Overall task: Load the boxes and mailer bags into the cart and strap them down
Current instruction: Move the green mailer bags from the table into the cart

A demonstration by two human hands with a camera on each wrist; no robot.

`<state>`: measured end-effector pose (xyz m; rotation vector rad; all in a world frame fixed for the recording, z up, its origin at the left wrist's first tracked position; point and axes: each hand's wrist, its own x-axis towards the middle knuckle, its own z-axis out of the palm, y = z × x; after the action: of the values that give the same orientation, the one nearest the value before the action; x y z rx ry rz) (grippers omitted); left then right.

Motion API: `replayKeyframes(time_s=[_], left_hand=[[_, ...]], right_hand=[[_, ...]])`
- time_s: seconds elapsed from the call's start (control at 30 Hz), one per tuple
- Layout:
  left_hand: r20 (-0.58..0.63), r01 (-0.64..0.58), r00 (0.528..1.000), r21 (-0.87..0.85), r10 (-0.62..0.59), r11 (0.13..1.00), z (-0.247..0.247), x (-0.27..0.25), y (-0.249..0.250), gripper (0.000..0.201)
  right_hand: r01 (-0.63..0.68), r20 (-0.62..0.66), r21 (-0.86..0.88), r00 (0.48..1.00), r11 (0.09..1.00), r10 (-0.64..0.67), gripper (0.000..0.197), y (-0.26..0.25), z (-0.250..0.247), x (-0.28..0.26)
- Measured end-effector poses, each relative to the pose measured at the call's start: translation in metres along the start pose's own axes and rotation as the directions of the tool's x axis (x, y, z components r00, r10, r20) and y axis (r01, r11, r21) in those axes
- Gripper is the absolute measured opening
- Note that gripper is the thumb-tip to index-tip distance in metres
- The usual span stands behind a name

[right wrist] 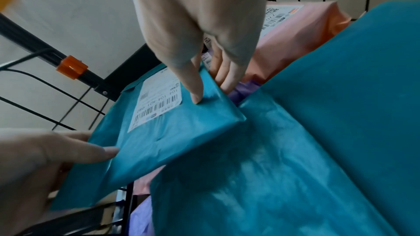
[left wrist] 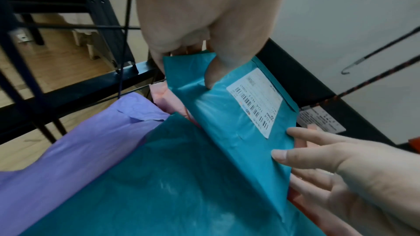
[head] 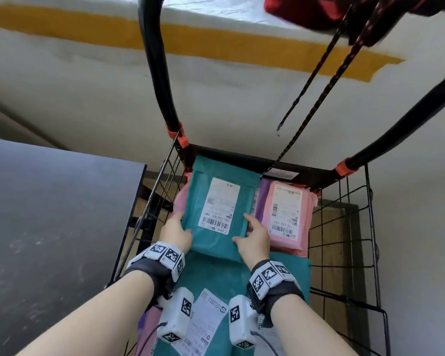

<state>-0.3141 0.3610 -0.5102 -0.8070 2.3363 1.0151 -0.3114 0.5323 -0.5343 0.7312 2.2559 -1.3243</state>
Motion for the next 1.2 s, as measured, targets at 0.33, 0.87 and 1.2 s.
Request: replayKeyframes(time_s=[0.33, 0.87, 1.2], left_hand=[[0.175, -0.025, 0.984, -0.04, 0.031, 0.999, 0.026, -0.001, 0.009, 0.064], [0.181, -0.224, 0.968, 0.306, 0.175, 0.925, -0.035, -0.135, 0.0, 0.042], [0.023, -0.298, 0.944, 0.49, 0.33, 0.819, -0.122, -0.295, -0.081, 0.031]], right_hand=[[0.011, -0.112, -0.186, 0.993, 0.983, -0.032, 0.063, 0.016, -0.004, -0.01], [0.082, 0.14, -0.499, 0.99, 0.863, -0.013, 0.035, -0.009, -0.065, -0.139], [0.369, 0.235, -0.67, 0.928, 0.644, -0.287, 0.031, -0.031, -0.058, -0.302]])
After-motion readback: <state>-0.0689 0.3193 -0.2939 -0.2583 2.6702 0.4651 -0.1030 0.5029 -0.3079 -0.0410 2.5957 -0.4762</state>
